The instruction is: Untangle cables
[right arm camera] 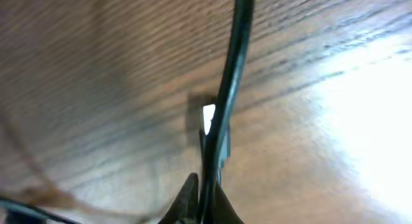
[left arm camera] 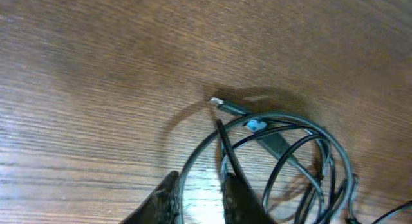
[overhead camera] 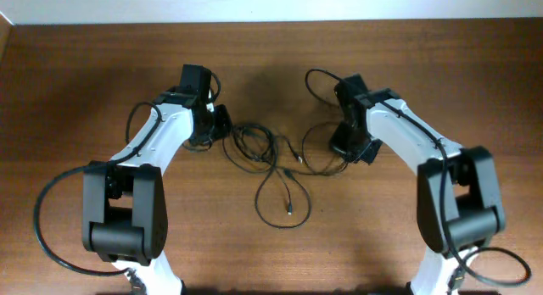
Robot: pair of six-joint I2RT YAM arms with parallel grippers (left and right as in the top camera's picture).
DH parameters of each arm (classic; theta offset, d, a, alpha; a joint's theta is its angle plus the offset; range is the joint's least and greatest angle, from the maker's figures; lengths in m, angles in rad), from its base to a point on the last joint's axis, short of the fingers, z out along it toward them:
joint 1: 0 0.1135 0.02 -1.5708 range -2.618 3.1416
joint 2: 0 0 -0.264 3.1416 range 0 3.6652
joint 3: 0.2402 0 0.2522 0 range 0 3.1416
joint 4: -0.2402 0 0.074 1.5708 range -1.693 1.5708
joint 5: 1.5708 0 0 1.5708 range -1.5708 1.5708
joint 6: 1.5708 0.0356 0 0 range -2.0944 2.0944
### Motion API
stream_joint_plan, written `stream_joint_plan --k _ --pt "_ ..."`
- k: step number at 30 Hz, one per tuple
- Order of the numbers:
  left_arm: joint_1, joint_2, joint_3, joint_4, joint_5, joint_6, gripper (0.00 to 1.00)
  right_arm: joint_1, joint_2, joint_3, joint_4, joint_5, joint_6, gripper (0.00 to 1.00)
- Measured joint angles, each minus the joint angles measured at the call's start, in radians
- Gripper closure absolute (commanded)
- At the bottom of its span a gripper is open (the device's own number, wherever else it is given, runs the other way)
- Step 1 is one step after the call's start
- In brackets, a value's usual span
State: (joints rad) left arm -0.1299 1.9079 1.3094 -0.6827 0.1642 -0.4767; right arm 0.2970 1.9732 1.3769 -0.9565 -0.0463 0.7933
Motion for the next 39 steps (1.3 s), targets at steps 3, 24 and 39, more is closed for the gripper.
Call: stream_joint_plan --k 3,24,39 --pt "0.000 0.000 0.000 0.006 0.015 -0.003 0.10 0.002 -0.139 0.005 -0.018 -0.005 -0.074 0.96" --pt "-0.061 -0.001 0.008 -0.002 0.388 0.291 0.37 0.038 -0.417 0.033 -0.040 -0.026 -0.174 0.96" --pt "-0.228 -0.002 0.010 -0.188 0.197 0.061 0.00 0.038 -0.417 0.033 -0.069 -0.026 -0.177 0.96"
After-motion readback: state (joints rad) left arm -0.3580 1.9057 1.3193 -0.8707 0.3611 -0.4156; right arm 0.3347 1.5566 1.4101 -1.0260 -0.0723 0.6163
